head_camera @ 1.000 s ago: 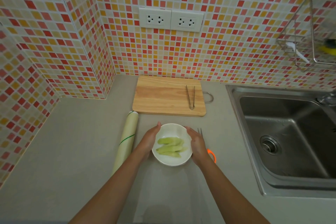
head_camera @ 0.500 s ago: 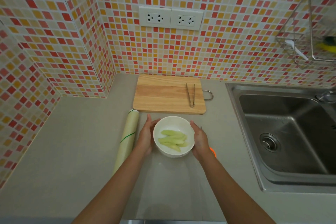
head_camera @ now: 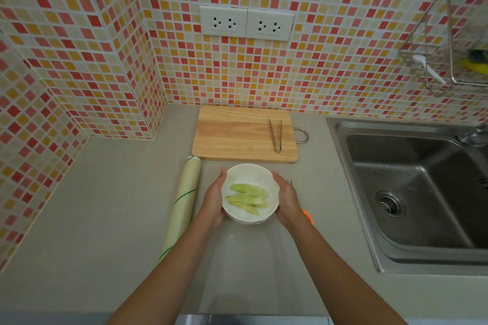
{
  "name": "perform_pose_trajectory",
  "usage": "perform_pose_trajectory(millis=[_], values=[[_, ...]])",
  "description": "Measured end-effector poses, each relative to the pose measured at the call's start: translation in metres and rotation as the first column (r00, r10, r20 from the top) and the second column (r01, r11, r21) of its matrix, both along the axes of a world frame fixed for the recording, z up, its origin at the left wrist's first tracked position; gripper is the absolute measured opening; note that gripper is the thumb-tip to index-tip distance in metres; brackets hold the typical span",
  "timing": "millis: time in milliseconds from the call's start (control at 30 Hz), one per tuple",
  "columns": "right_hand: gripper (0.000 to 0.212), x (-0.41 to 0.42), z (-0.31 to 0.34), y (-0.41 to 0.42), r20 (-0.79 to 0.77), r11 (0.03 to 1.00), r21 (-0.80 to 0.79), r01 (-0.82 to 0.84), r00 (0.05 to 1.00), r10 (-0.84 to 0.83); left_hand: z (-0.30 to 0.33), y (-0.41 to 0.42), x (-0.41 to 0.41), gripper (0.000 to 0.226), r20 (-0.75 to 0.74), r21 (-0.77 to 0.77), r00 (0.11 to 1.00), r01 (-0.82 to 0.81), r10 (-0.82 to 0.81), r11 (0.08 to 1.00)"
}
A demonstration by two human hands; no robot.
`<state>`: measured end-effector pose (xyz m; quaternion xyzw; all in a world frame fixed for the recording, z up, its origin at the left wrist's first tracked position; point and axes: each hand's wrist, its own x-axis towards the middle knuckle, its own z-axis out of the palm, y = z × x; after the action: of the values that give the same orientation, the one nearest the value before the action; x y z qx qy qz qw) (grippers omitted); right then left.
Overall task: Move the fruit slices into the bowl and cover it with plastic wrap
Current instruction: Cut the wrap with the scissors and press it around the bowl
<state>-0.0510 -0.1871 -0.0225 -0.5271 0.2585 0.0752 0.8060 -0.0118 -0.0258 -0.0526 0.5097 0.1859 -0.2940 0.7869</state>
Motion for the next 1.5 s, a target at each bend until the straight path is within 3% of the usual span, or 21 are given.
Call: perform_pose_trajectory(millis=[100,233,367,500,600,800,967,1067,1133,1200,1333,1500], values=[[0.030,0.001,0.001,0.001,0.082,0.999,-0.045,0.022,0.996,-0.018,0.000,0.000,0.002,0.065,0.029,0.015,0.999,-0.019,0.018,1.000],[0.041,-0.005,-0.005,0.017,0.168,0.980,0.026,0.195,0.966,-0.197,0.004,-0.002,0.007,0.063,0.067,0.032,0.996,-0.062,0.060,0.998],[0.042,-0.007,-0.011,0.031,0.119,0.945,0.091,0.314,0.939,-0.324,0.003,-0.006,0.005,0.072,0.053,0.059,0.995,-0.084,0.081,0.995],[0.042,-0.004,-0.006,0.024,0.086,0.954,0.038,0.297,0.950,-0.299,0.003,-0.006,0.005,0.074,0.056,0.076,0.995,-0.083,0.079,0.994],[0.048,-0.004,-0.011,0.020,0.146,0.962,-0.011,0.271,0.953,-0.267,0.002,-0.005,0.006,0.070,0.047,0.066,0.992,-0.120,0.117,0.991],[0.049,-0.003,-0.011,0.039,0.091,0.864,0.134,0.485,0.862,-0.498,-0.001,-0.022,-0.006,0.070,0.023,0.050,0.974,-0.226,0.225,0.973],[0.052,0.002,-0.016,0.034,0.130,0.908,0.096,0.409,0.899,-0.419,-0.002,-0.016,-0.006,0.069,0.030,0.073,0.970,-0.243,0.241,0.967],[0.054,0.007,-0.013,0.021,0.173,0.965,0.061,0.255,0.950,-0.262,0.002,-0.008,0.000,0.068,0.052,0.123,0.980,-0.196,0.191,0.973],[0.042,0.012,-0.008,0.013,0.147,0.981,0.010,0.194,0.970,-0.194,0.003,-0.007,0.004,0.068,0.059,0.157,0.988,-0.149,0.141,0.976],[0.029,0.015,-0.008,0.011,0.119,0.979,-0.066,0.193,0.976,-0.184,0.000,-0.007,0.008,0.067,0.085,0.227,0.988,-0.144,0.128,0.963],[0.031,0.018,-0.023,0.017,0.084,0.971,-0.128,0.203,0.977,-0.194,0.000,-0.006,0.011,0.062,0.147,0.343,0.975,-0.208,0.166,0.916],[0.031,0.013,-0.032,0.021,0.062,0.957,-0.135,0.256,0.966,-0.249,-0.003,-0.005,0.012,0.051,0.281,0.314,0.952,-0.212,0.123,0.925]])
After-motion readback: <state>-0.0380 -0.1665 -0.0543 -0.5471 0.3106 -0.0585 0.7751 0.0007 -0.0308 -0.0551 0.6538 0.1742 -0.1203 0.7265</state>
